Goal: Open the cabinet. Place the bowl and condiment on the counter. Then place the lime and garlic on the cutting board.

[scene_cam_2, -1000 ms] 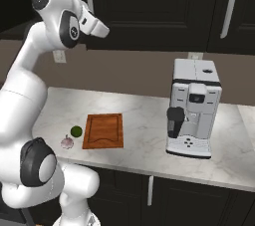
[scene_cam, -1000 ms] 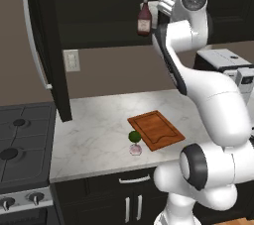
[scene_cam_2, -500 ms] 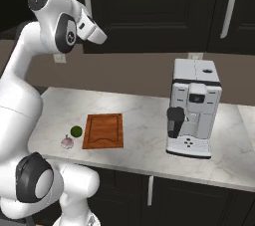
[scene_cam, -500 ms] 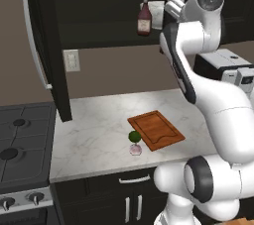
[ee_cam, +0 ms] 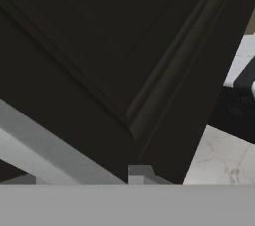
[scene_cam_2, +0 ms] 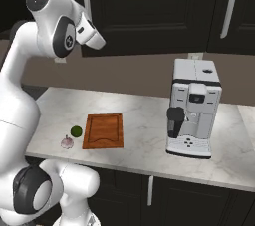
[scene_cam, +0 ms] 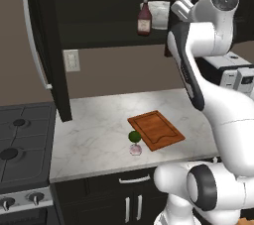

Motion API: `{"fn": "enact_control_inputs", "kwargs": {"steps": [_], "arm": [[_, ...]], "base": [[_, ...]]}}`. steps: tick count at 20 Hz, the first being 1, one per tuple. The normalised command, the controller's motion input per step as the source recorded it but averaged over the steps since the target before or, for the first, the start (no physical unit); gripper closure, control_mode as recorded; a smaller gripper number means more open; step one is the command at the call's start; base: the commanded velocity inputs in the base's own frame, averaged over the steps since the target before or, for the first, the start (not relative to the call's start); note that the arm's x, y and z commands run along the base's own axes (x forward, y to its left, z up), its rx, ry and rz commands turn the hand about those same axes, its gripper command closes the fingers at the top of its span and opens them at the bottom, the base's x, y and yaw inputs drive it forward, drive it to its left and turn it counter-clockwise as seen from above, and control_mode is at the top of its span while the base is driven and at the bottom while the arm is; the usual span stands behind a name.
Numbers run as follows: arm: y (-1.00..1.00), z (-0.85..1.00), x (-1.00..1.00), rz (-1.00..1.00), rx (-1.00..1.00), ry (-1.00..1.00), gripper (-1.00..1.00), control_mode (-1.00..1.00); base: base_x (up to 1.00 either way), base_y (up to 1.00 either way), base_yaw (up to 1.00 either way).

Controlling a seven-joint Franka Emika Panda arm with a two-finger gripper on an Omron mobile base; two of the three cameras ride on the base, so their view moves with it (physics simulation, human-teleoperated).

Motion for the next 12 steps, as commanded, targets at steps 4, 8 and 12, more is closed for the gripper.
{"fn": "enact_control_inputs", "kwargs": {"steps": [4,8,12], "arm": [[-1.0,0.0,-0.41,0.0,0.12,0.0,1.0,-1.0],[-1.0,0.0,-0.41,0.0,0.11,0.0,1.0,-1.0],[-1.0,0.0,-0.38,0.0,0.09,0.0,1.0,-1.0]], "base": [[0.0,0.0,0.0],[0.0,0.0,0.0],[0.0,0.0,0.0]]}}
